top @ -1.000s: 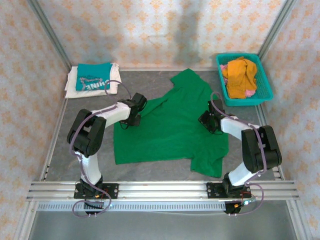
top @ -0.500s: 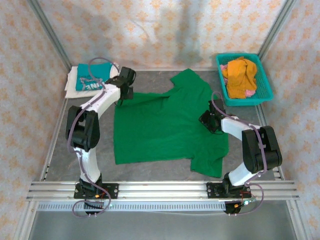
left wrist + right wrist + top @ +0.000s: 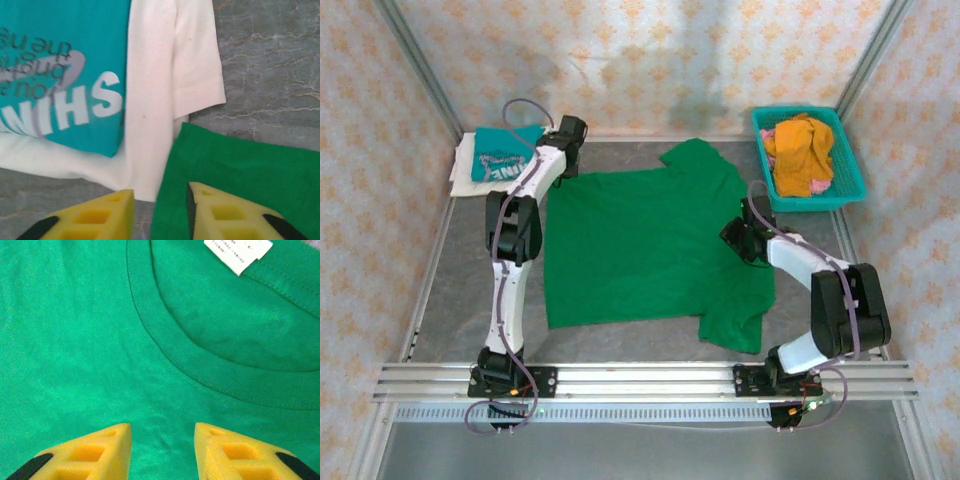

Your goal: Fold and stack the t-shirts

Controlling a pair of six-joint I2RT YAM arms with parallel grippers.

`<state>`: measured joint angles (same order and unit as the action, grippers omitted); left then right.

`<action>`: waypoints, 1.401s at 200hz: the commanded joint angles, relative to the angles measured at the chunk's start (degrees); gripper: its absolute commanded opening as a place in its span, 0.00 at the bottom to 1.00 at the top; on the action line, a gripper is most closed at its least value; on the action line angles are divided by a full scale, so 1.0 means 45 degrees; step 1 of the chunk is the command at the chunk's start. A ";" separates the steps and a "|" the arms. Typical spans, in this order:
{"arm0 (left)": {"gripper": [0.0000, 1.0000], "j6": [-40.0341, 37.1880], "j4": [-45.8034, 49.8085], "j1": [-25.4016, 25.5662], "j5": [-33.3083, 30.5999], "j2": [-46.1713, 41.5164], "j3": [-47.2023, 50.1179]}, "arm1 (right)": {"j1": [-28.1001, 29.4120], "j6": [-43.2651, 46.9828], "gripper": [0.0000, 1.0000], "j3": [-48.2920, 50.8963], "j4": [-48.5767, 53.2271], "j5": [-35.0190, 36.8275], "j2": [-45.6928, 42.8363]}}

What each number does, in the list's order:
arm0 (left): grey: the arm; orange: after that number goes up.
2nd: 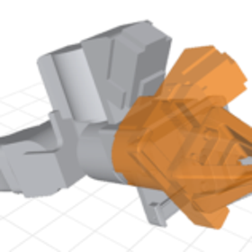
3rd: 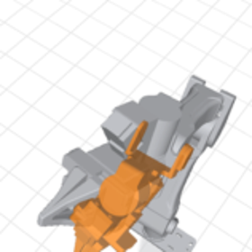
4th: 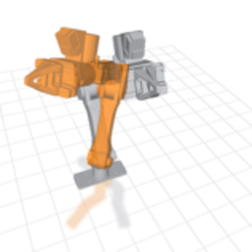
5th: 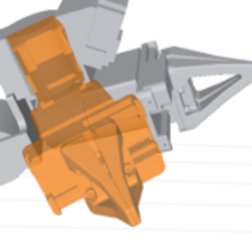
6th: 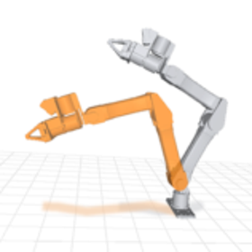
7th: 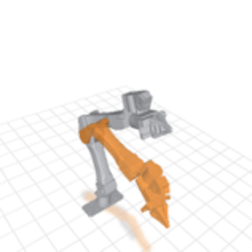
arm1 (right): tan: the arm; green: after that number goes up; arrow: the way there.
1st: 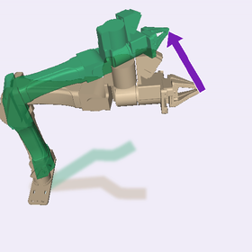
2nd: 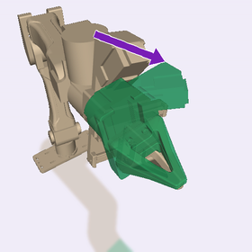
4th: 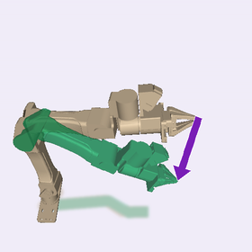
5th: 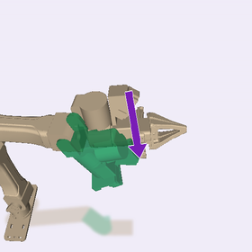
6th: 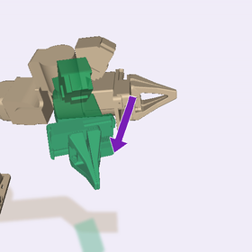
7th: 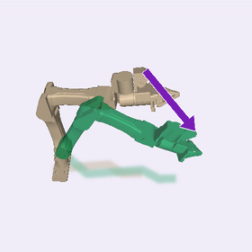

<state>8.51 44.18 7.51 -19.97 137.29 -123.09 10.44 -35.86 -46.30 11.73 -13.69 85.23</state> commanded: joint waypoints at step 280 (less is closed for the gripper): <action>0.25 0.3142 0.0555 0.0237 0.6811 0.5165 -0.5924 | -0.0294 -0.3316 0.18 -1.5478 0.0971 0.1401 1.3118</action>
<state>23.00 39.42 9.21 6.61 153.88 -141.49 9.26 -45.78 -110.83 15.46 -8.95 139.63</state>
